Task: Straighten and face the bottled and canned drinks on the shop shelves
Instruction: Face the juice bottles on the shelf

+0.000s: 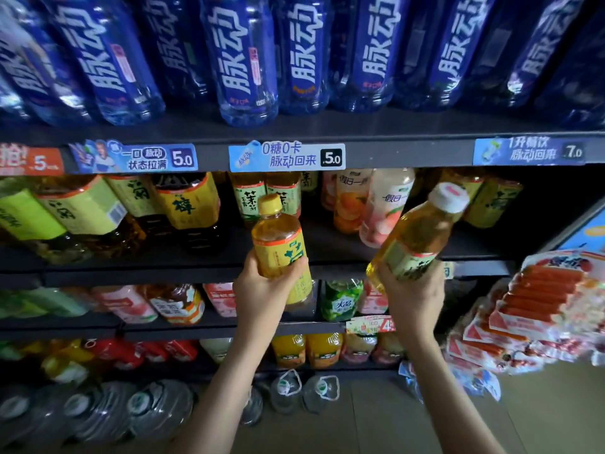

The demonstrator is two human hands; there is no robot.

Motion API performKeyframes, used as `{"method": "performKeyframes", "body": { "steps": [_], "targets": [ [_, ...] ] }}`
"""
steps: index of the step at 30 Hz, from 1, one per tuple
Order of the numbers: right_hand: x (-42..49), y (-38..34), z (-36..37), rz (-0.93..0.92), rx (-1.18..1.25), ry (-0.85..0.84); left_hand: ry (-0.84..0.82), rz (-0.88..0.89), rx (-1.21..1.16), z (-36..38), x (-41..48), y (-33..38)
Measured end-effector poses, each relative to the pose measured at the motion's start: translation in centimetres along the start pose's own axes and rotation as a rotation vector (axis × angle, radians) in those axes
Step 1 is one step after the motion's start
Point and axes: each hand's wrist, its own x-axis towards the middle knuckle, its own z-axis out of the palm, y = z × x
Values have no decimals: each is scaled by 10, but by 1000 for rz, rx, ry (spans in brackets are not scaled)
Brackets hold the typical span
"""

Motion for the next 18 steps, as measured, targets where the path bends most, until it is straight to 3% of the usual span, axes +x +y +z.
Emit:
{"method": "performKeyframes", "body": {
  "steps": [4,9,18],
  "targets": [
    [-33,-21,43,-83,28,-151,82,12,64,-21,2,3],
    [-34,-59,84,-52,36,-171,140,39,140,-49,11,1],
    [-4,-73,89,-15,-78,-314,135,25,136,-56,27,1]
  ]
}}
